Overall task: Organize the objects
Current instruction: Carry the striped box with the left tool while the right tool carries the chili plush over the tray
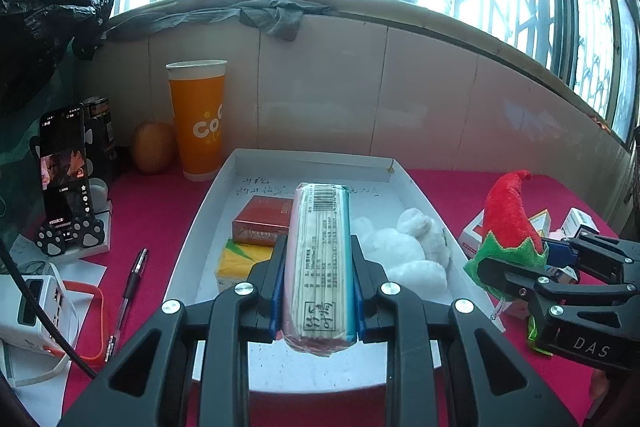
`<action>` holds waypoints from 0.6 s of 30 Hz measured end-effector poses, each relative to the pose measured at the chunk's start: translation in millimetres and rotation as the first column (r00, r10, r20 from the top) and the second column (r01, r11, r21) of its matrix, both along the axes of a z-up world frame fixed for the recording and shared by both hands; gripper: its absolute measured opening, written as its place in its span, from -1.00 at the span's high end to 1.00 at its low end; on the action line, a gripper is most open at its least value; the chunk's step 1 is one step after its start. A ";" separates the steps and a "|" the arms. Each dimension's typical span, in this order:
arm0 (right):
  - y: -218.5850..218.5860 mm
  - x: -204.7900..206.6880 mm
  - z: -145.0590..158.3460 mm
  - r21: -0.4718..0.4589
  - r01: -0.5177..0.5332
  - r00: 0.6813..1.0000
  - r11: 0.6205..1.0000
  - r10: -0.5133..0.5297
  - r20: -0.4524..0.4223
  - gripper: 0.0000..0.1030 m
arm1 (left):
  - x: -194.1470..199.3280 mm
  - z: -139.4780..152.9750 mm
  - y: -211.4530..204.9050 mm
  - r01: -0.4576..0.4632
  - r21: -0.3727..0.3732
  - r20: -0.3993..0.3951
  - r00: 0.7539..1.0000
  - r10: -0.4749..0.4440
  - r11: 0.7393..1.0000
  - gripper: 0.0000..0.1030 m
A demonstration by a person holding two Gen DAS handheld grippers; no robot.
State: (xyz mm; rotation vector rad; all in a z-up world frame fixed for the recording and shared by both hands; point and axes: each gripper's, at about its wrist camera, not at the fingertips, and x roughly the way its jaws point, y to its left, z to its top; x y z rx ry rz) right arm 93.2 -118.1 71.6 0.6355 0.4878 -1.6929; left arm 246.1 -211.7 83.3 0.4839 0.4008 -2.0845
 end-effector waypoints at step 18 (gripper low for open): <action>-95.2 -10.6 5.1 0.016 0.026 1.000 1.000 -0.026 0.014 0.06 | -11.0 11.6 -89.7 -0.038 0.112 -0.039 0.998 0.043 0.993 0.48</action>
